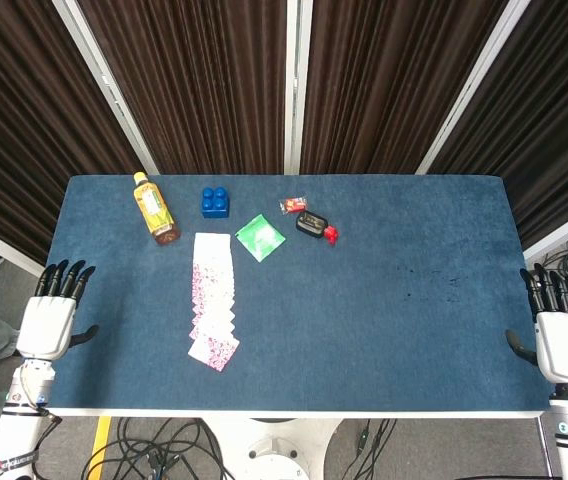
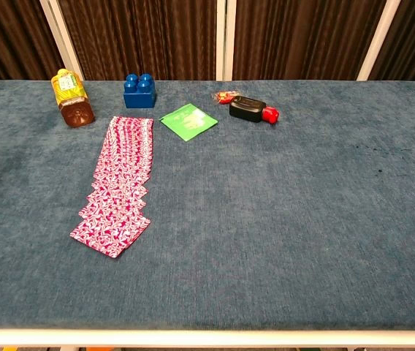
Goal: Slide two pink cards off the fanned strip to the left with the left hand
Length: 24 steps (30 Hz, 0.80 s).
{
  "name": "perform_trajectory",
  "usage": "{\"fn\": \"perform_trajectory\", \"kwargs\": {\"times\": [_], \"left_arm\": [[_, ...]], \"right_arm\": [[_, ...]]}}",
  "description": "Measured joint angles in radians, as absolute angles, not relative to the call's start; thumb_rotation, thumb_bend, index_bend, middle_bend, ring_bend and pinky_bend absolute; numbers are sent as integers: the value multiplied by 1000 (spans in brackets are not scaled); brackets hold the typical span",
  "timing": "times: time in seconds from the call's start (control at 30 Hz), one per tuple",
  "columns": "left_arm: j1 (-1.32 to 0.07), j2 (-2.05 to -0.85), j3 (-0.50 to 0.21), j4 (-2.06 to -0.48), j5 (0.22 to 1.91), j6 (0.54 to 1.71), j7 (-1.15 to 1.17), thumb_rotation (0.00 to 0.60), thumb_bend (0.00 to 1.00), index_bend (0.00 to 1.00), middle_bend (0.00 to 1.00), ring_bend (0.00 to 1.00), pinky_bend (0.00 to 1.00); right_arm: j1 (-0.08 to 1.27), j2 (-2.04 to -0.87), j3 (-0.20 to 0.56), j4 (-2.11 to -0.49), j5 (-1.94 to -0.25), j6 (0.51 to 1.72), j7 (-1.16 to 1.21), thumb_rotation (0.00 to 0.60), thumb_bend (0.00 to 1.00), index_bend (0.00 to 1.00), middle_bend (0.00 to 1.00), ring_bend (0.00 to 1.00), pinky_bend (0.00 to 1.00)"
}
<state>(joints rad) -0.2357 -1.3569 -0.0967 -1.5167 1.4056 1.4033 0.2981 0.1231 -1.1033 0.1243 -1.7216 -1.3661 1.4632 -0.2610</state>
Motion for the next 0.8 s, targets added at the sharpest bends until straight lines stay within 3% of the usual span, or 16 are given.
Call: {"fn": "perform_trajectory", "kwargs": {"times": [0.67, 0.73, 0.8], "left_arm": [[-238, -1341, -82, -1530, 1416, 1388, 280, 600, 125, 113, 66, 0, 93], [-241, -1341, -77, -1524, 1430, 1386, 274, 600, 131, 113, 82, 51, 173], [-246, -1342, -72, -1515, 1452, 1387, 268, 600, 146, 113, 195, 239, 401]], "right_arm": [[137, -1090, 131, -1726, -1368, 1437, -214, 600, 183, 0, 0, 0, 0], [137, -1089, 130, -1729, -1366, 1434, -216, 600, 186, 0, 0, 0, 0], [137, -1085, 128, -1735, -1368, 1434, -218, 600, 187, 0, 0, 0, 0]]}}
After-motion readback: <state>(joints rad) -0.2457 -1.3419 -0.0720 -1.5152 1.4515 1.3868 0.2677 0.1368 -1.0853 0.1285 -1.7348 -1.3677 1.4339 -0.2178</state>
